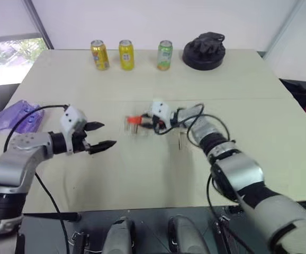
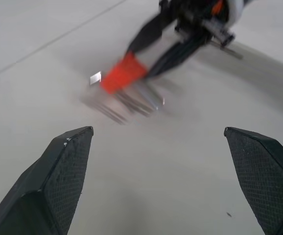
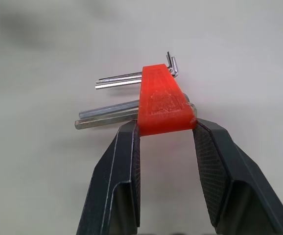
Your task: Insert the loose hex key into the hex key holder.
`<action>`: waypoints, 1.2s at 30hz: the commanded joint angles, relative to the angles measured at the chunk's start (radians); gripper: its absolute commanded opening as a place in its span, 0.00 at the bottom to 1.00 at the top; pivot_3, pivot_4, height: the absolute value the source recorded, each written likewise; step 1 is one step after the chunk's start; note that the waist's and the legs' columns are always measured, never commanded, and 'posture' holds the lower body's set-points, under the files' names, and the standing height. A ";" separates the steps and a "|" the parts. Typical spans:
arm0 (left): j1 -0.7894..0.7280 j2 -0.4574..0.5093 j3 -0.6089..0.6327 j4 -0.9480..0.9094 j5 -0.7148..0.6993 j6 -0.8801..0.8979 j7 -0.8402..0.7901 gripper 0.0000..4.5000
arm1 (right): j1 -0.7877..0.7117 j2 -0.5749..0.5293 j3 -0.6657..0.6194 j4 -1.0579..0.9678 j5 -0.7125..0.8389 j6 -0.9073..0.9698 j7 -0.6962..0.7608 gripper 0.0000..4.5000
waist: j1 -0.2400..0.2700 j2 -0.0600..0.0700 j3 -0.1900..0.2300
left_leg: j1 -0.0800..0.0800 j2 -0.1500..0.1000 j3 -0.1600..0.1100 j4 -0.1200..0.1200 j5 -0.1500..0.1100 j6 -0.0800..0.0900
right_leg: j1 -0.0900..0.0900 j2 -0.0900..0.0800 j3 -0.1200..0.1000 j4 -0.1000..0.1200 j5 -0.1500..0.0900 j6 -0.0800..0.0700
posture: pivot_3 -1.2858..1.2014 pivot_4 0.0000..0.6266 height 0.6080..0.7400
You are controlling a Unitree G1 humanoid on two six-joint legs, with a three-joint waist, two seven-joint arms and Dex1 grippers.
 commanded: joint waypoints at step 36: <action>-0.789 -0.278 -0.099 0.974 0.125 -0.282 -0.353 1.00 | -0.061 -0.275 0.079 -0.283 -0.229 -0.428 -0.407 0.22 | -0.001 -0.001 0.000 | -0.001 0.001 0.002 0.001 0.000 0.000 | -0.001 0.001 0.000 0.000 0.000 0.000 | 0.52 0.24 1.00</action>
